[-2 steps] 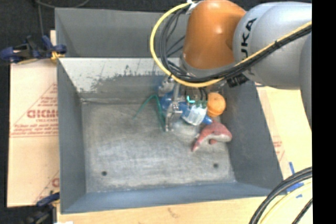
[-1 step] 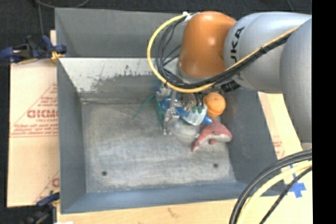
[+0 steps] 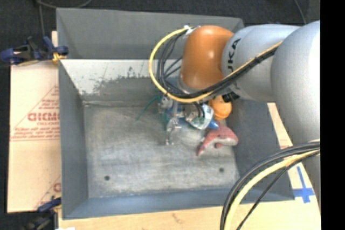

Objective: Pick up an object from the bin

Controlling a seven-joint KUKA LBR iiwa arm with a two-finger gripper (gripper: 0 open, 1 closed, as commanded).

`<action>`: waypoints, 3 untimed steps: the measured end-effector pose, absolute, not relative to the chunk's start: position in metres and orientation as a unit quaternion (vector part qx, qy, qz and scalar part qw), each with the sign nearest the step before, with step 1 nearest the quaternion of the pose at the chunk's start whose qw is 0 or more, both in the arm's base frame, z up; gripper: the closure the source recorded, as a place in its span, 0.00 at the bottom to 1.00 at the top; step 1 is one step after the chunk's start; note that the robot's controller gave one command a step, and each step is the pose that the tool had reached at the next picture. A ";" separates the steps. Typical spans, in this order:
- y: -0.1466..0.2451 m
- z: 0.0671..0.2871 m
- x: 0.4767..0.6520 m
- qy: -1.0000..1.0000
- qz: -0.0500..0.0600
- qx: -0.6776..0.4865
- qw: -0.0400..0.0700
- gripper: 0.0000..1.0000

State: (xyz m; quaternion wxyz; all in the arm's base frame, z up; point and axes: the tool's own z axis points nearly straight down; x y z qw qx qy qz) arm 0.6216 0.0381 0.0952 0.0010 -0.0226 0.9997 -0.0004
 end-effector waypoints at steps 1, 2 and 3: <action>0.039 0.102 0.620 1.000 0.001 -0.025 0.000 0.00; 0.033 0.095 0.628 1.000 0.006 -0.005 0.004 0.00; 0.030 0.094 0.636 1.000 0.009 0.009 0.006 0.00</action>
Offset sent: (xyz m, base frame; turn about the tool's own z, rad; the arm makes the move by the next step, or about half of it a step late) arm 0.0059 -0.0217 -0.0252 0.0653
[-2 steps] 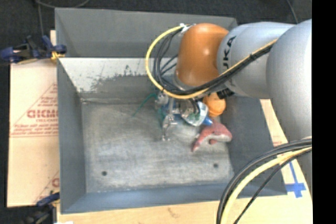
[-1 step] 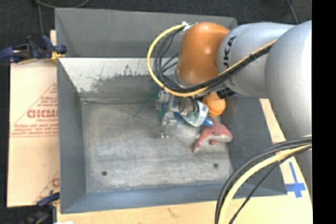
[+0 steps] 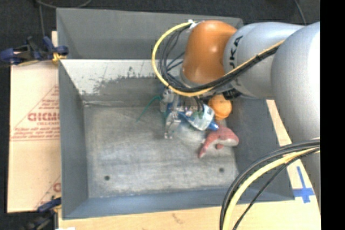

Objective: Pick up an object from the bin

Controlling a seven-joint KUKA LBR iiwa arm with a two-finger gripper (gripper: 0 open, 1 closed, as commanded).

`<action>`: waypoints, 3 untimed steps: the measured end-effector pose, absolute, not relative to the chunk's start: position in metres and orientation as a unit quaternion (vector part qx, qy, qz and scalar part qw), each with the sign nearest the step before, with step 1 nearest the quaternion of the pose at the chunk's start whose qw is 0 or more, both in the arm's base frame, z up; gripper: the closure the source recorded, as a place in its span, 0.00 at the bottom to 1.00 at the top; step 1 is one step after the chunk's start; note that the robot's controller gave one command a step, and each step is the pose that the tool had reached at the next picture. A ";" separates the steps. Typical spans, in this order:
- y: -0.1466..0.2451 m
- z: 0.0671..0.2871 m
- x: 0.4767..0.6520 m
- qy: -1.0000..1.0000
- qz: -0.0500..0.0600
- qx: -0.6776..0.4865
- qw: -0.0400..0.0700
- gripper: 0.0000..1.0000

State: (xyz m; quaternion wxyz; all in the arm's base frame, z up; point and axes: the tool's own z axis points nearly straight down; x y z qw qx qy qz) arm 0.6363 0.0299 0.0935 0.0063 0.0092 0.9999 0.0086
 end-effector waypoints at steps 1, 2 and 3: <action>0.030 0.094 0.636 1.000 0.007 0.008 0.006 0.00; 0.015 0.096 0.638 0.999 0.008 0.035 0.013 0.00; 0.010 0.081 0.631 1.000 0.000 0.030 0.004 0.00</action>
Offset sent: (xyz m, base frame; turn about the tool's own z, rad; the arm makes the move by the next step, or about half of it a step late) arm -0.0153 -0.0645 -0.0225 0.1555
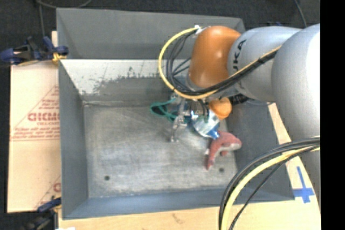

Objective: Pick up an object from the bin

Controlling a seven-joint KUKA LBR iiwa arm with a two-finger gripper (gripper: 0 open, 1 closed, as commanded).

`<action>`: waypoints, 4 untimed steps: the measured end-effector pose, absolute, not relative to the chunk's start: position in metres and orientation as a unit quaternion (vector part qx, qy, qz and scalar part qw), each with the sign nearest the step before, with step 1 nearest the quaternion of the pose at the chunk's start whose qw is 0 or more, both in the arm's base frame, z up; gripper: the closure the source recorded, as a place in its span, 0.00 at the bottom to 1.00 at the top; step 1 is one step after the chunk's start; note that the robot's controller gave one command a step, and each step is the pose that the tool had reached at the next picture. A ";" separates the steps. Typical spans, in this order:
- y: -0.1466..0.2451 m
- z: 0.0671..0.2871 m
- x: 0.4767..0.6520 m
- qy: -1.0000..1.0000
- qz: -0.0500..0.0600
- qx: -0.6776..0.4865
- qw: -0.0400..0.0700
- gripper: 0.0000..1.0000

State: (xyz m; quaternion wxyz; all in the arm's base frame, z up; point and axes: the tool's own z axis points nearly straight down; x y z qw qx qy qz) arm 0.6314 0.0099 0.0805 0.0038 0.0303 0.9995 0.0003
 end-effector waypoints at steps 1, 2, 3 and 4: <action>-0.010 0.103 0.636 0.996 0.001 0.086 0.001 0.00; -0.018 0.098 0.649 0.994 0.000 0.106 0.005 0.00; -0.008 0.085 0.612 0.985 0.001 0.170 0.002 0.00; 0.007 0.075 0.630 0.986 0.001 0.167 0.003 1.00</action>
Offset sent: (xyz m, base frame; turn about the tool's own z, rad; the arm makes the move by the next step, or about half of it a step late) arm 0.0230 -0.0263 -0.0105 0.1542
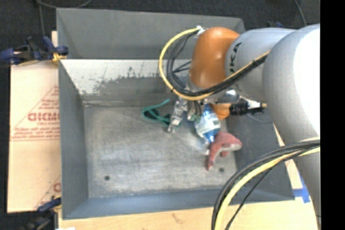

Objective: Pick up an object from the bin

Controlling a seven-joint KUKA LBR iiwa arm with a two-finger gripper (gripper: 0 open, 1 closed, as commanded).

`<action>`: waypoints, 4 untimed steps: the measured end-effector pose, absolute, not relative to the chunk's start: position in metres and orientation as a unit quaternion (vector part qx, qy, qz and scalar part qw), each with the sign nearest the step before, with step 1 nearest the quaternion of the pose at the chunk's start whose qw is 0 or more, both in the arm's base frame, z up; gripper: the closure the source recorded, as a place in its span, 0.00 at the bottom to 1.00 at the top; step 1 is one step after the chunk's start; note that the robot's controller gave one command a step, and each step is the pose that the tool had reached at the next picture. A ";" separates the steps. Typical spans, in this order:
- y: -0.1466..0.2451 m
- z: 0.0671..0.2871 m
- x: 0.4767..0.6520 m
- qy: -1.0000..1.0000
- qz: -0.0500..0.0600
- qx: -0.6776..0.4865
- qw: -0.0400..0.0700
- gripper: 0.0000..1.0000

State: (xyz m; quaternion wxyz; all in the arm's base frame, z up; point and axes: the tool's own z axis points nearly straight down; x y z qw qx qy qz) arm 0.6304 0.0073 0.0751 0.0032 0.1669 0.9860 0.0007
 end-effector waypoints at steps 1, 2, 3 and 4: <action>0.007 0.075 0.630 0.986 0.001 0.167 0.003 1.00; 0.005 0.076 0.627 0.985 0.001 0.170 0.005 1.00; 0.004 0.078 0.626 0.985 0.001 0.170 0.004 1.00; 0.012 0.109 0.628 0.983 0.000 0.185 0.000 1.00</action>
Offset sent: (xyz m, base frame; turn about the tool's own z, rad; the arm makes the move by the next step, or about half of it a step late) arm -0.0096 -0.0037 -0.0022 0.0179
